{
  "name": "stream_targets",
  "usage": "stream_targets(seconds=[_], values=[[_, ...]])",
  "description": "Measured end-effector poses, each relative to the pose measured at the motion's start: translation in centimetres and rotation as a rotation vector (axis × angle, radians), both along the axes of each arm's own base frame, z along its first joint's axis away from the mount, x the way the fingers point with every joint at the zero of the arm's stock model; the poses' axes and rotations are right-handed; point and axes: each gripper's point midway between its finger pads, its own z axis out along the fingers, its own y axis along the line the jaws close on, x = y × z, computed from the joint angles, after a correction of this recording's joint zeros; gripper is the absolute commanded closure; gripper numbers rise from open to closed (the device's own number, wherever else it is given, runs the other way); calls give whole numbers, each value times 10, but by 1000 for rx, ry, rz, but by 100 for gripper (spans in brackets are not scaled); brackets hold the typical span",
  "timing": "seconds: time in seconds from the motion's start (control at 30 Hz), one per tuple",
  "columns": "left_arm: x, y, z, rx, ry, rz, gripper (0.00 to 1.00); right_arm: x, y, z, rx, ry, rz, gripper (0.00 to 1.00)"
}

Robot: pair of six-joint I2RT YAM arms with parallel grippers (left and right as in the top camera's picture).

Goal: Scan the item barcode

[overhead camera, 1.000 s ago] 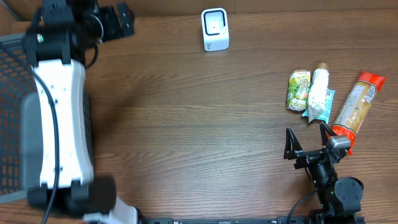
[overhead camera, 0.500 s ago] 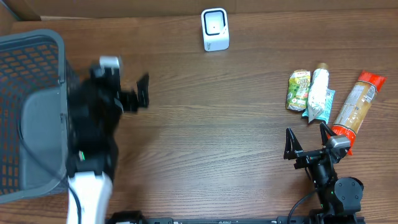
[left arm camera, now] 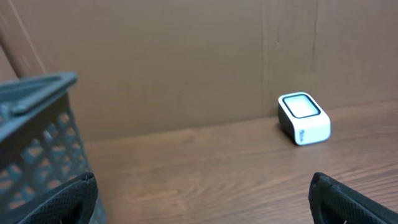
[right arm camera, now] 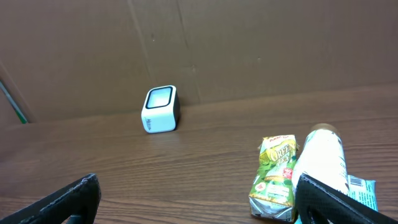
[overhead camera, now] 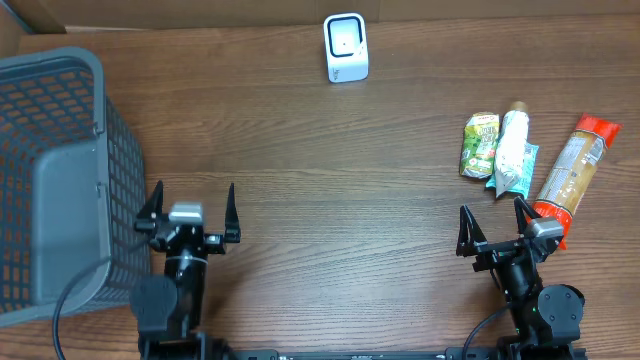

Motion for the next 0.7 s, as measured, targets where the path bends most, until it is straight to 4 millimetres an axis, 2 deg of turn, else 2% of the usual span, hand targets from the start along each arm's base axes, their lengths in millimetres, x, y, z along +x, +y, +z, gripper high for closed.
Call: stream_targets(seconds=[0.13,0.5,0.7], values=[[-8,0,-4,57,-38,2,1,0,0,0,0,0,0,0],[-10,-1,-42,107,-57,4,0,0,0,0,0,0,0,0],[-13,-1,-62,104,4,-4,0,0,0,0,0,0,0,0]])
